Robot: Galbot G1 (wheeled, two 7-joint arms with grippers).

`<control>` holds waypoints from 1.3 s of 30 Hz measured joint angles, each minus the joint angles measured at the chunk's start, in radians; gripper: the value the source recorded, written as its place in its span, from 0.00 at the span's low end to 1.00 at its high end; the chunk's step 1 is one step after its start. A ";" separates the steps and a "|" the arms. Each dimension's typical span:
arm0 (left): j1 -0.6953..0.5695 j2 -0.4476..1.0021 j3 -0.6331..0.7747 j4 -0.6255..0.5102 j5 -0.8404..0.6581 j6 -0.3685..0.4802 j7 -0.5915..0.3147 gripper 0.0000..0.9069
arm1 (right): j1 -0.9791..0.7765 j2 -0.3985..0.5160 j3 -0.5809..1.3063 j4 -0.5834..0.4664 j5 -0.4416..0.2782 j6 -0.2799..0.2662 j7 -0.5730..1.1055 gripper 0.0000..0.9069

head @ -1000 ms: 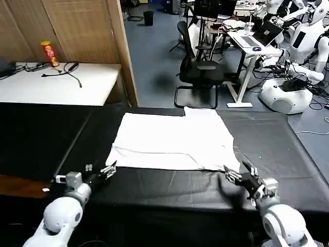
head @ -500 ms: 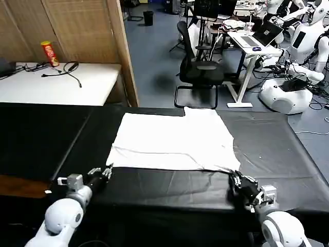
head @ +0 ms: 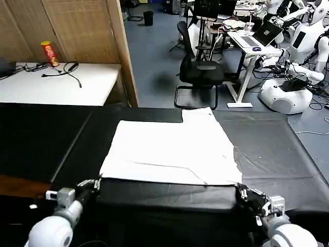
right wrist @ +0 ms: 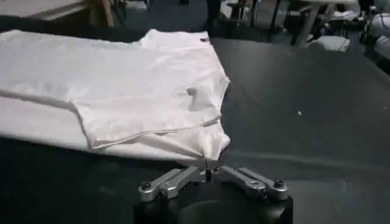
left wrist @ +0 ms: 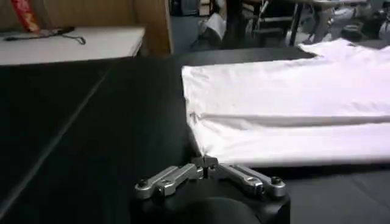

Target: Fold and organize the clothes.

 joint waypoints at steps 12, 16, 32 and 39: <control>0.170 -0.024 -0.099 -0.108 -0.007 0.072 -0.005 0.97 | -0.086 0.001 0.035 0.114 0.007 -0.092 0.001 0.97; 0.202 -0.036 -0.129 -0.158 -0.009 0.089 0.008 0.97 | -0.074 -0.006 0.067 0.149 0.073 -0.036 0.002 0.97; -0.374 0.064 -0.013 0.091 -0.250 0.088 -0.022 0.97 | 0.656 -0.062 -0.174 -0.319 0.106 0.062 0.006 0.97; -0.702 0.048 0.179 0.370 -0.261 0.117 0.007 0.97 | 0.961 -0.002 -0.351 -0.647 0.105 0.045 0.019 0.97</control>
